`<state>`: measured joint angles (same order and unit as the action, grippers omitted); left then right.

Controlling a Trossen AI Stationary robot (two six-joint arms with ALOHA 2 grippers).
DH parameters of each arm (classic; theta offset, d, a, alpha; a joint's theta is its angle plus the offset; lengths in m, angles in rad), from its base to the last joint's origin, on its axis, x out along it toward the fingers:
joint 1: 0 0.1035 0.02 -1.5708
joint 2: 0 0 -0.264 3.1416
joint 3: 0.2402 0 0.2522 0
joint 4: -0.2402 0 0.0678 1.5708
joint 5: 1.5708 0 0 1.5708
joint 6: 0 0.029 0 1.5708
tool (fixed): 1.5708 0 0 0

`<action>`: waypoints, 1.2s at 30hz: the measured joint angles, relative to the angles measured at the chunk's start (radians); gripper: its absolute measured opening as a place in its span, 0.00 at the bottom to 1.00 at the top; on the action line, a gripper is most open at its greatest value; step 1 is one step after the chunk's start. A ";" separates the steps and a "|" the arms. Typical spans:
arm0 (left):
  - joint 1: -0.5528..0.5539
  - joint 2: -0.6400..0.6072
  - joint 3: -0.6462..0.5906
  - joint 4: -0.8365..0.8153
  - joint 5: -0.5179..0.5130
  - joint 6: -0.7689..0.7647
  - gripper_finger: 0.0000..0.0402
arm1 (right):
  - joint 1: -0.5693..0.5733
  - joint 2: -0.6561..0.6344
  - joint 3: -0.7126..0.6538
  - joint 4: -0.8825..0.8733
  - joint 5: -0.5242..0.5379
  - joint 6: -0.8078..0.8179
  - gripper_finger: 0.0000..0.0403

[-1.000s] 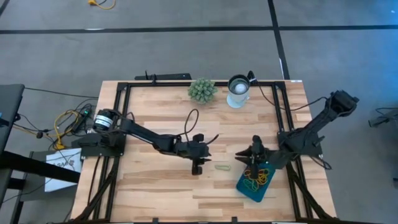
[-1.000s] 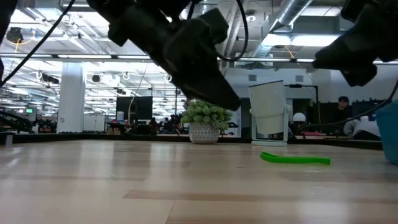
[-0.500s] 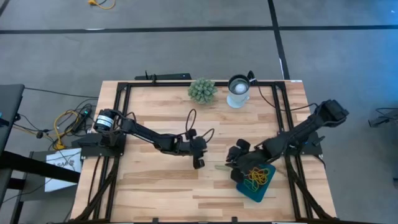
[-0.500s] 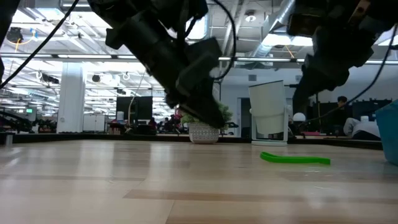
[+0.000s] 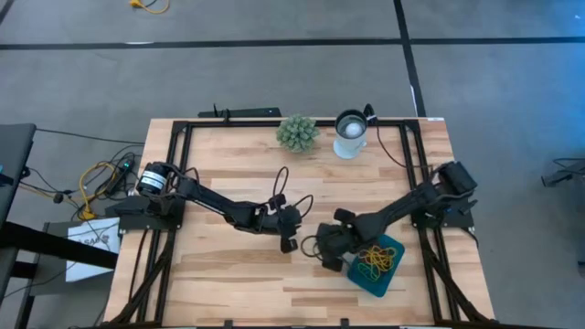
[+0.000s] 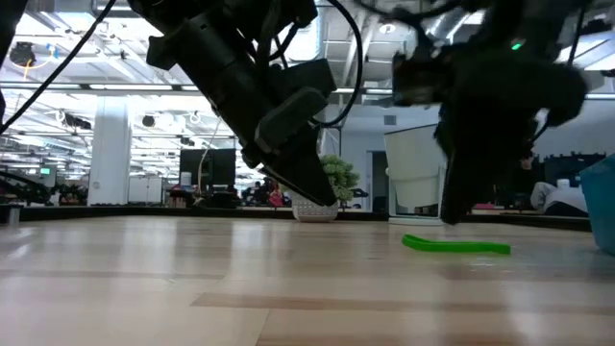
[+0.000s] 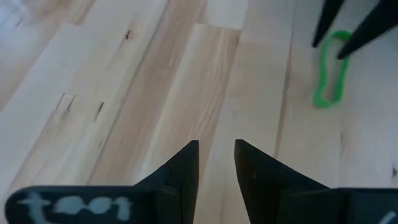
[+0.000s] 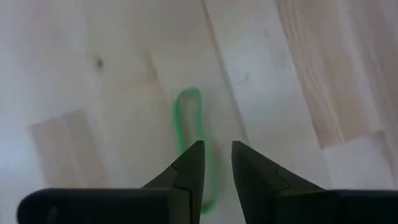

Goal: Pick and place items into bin
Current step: Put the green rubber band into the blue bin

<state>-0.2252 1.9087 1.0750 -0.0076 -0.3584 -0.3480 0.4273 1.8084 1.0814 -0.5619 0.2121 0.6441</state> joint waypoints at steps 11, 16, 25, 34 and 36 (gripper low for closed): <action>-0.010 0.000 0.000 0.002 0.002 0.026 0.23 | -0.037 0.089 0.042 -0.018 -0.130 -0.042 0.19; -0.010 0.000 0.000 -0.001 0.004 0.025 0.23 | -0.054 0.090 0.042 -0.019 -0.137 -0.043 0.15; -0.010 0.000 0.000 0.001 -0.071 -0.005 0.23 | -0.063 0.076 0.038 -0.027 -0.142 -0.062 0.01; -0.011 0.000 0.000 -0.004 -0.106 -0.039 0.23 | -0.034 -0.046 0.118 -0.187 -0.135 -0.061 0.00; -0.011 0.000 0.000 -0.005 -0.109 -0.041 0.23 | -0.022 -0.095 0.139 -0.221 -0.135 -0.035 0.00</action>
<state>-0.2359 1.9087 1.0748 -0.0128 -0.4675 -0.3889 0.4055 1.7133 1.2208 -0.7825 0.0773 0.6095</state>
